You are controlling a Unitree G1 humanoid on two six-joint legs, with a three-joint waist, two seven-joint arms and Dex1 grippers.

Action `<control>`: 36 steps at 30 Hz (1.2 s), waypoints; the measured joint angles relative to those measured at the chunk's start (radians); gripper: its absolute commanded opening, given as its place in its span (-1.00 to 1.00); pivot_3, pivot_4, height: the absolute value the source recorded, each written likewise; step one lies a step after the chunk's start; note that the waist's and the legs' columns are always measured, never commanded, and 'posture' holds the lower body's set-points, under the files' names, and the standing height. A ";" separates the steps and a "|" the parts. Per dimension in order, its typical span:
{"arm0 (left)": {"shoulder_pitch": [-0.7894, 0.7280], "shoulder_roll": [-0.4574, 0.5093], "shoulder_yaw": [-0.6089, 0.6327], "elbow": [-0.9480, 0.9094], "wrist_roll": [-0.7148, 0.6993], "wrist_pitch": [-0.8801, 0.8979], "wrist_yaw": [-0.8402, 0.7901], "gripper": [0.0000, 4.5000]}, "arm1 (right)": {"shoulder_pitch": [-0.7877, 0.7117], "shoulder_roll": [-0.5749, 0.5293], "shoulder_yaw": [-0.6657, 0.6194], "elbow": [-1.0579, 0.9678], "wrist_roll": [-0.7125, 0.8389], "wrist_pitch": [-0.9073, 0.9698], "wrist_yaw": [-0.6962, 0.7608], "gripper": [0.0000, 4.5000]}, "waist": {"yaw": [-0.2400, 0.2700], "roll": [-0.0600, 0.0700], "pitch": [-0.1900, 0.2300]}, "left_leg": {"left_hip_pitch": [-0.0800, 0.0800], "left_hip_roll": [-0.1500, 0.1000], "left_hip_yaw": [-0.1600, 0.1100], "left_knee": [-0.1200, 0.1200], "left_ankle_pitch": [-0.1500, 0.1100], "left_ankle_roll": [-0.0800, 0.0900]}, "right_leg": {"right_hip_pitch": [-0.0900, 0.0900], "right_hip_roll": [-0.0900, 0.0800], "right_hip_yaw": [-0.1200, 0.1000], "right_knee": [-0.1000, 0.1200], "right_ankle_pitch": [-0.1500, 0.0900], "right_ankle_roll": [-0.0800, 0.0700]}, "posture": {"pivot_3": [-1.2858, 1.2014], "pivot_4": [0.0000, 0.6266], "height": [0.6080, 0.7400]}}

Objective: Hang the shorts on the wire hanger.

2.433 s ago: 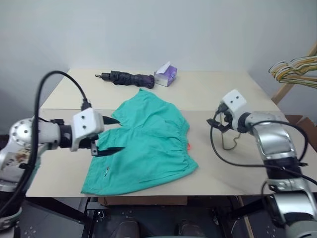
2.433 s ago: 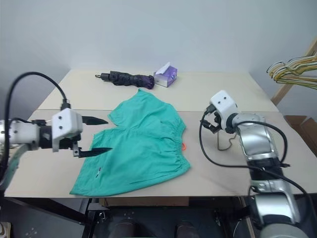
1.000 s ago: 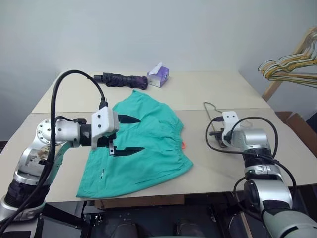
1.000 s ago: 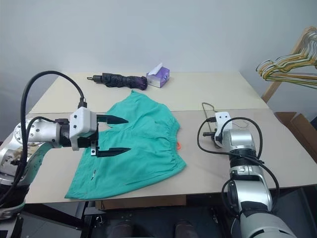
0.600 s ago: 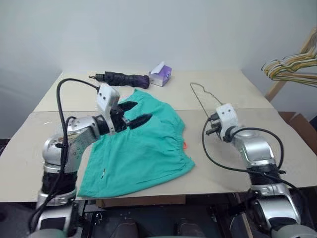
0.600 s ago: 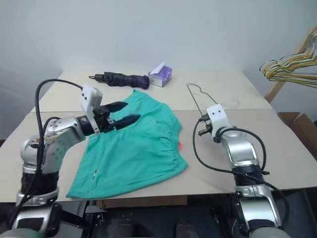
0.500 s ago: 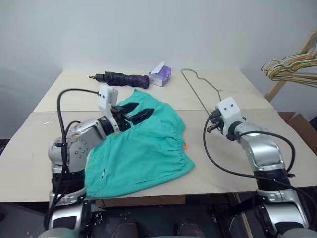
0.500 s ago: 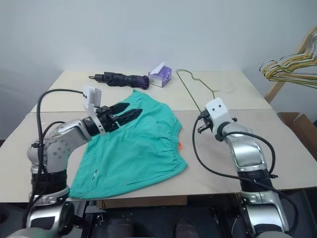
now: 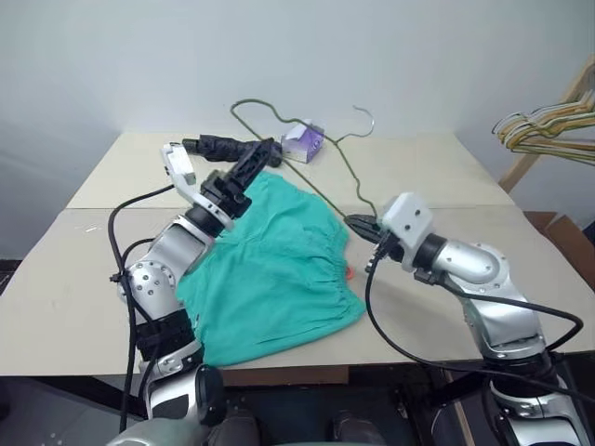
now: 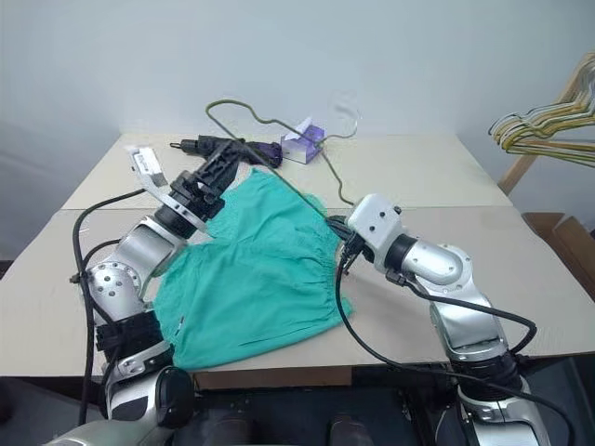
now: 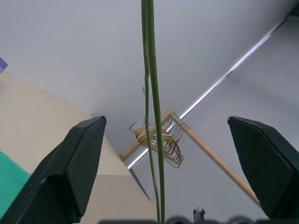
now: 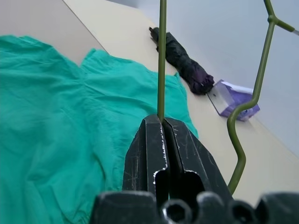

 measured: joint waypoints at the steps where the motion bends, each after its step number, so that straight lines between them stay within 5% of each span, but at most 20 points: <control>1: -0.001 0.003 -0.003 0.000 -0.003 -0.005 0.002 1.00 | 0.000 0.001 0.005 -0.003 0.000 -0.006 0.003 -0.99 | 0.000 0.000 0.000 | 0.000 0.000 0.000 0.000 0.000 0.000 | 0.000 0.000 0.000 0.000 0.000 0.000 | 0.11 -1.00 1.00; 4: -0.002 0.005 -0.010 0.001 -0.010 -0.025 0.011 0.71 | 0.002 0.001 0.015 -0.004 -0.004 -0.019 0.003 -1.00 | 0.002 0.000 0.000 | 0.000 0.000 0.000 0.000 0.000 0.000 | 0.000 0.000 0.000 0.000 0.000 0.000 | 0.11 -1.00 1.00; 15: 0.000 0.004 -0.058 0.001 -0.039 -0.079 0.060 -0.89 | 0.004 0.011 0.038 -0.004 -0.039 -0.044 -0.011 -1.00 | 0.009 0.000 0.000 | 0.000 0.000 0.000 0.000 0.000 0.000 | 0.000 0.000 0.000 -0.001 0.000 0.000 | 0.10 -1.00 1.00; 21: 0.003 0.009 -0.079 0.031 -0.035 -0.099 0.076 -0.99 | 0.020 0.017 0.052 0.009 -0.094 -0.080 -0.042 -1.00 | 0.011 0.000 0.000 | 0.000 0.000 0.000 0.000 0.000 0.000 | 0.000 0.000 0.000 -0.001 0.000 0.000 | 0.10 -1.00 1.00; 26: 0.003 0.036 -0.097 0.038 -0.034 -0.112 0.062 -1.00 | 0.020 0.014 0.080 0.010 -0.132 -0.131 -0.040 -0.38 | 0.010 0.000 0.000 | 0.000 0.000 0.000 0.000 0.000 0.000 | 0.000 0.000 0.000 -0.001 0.000 0.000 | 0.11 -1.00 1.00; 34: 0.003 0.049 -0.119 0.038 -0.011 -0.166 0.009 -1.00 | 0.022 0.008 0.086 0.030 -0.159 -0.177 -0.028 0.90 | 0.019 0.000 0.000 | 0.000 0.000 0.000 0.000 0.000 0.000 | 0.000 0.000 0.000 -0.001 0.000 0.000 | 0.11 -1.00 1.00; 36: 0.005 0.079 -0.131 0.039 0.010 -0.170 -0.015 -1.00 | 0.022 0.008 0.085 0.038 -0.158 -0.179 -0.023 0.99 | 0.020 0.000 0.000 | 0.000 0.000 0.000 0.000 0.000 0.000 | 0.000 0.000 0.000 -0.001 0.000 0.000 | 0.11 -1.00 1.00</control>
